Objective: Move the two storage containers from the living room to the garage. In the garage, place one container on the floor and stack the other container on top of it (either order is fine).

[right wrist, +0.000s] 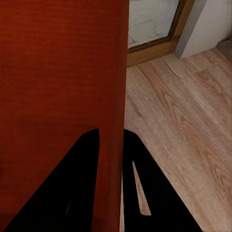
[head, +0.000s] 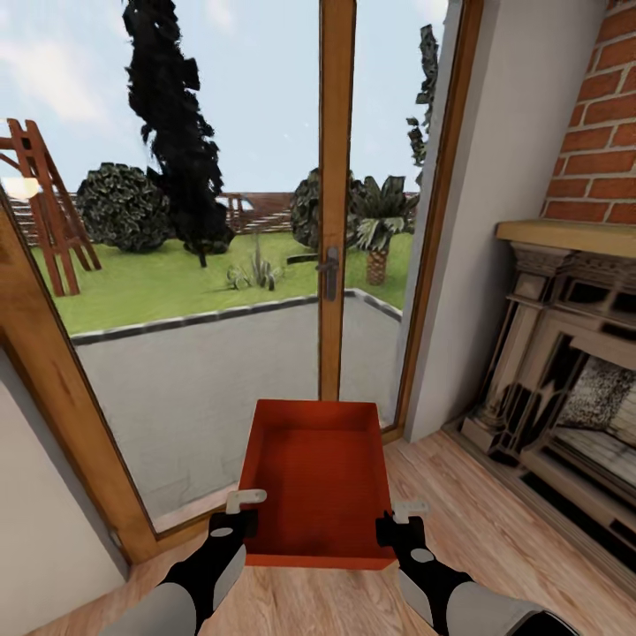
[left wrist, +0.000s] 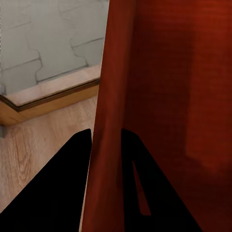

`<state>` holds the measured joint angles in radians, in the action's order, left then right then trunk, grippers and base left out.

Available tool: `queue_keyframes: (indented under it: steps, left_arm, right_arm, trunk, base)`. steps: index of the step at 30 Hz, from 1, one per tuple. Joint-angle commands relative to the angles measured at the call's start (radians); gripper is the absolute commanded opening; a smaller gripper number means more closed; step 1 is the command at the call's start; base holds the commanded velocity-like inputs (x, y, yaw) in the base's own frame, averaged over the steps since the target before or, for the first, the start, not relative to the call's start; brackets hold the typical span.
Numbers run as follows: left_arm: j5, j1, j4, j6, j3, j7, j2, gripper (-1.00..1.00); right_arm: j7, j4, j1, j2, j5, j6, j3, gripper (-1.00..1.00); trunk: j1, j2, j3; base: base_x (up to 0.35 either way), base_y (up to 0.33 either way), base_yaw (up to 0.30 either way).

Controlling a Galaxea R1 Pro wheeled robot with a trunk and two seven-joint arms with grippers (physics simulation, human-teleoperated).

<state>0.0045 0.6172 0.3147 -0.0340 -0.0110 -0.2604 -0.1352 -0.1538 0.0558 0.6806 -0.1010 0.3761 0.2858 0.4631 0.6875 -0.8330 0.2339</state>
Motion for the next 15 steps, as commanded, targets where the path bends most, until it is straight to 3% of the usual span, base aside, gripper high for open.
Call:
queue_keyframes:
  steps: [1,15]
  left_arm:
    - [-0.016,0.001,0.025,-0.004,0.023,-0.008,0.000,-1.00]
    - [-0.016,0.001,0.026,-0.004,0.023,-0.008,0.000,-1.00]
  right_arm:
    - [-0.001,-0.013,0.000,0.000,0.020,0.006,0.002,-1.00]
    - [-0.001,-0.013,0.000,0.000,0.020,0.006,0.002,-1.00]
  trunk:
    - [0.000,-0.001,0.000]
    - [0.000,-0.001,-0.023]
  base:
    - [0.000,0.000,0.000]
    - [0.000,0.000,0.000]
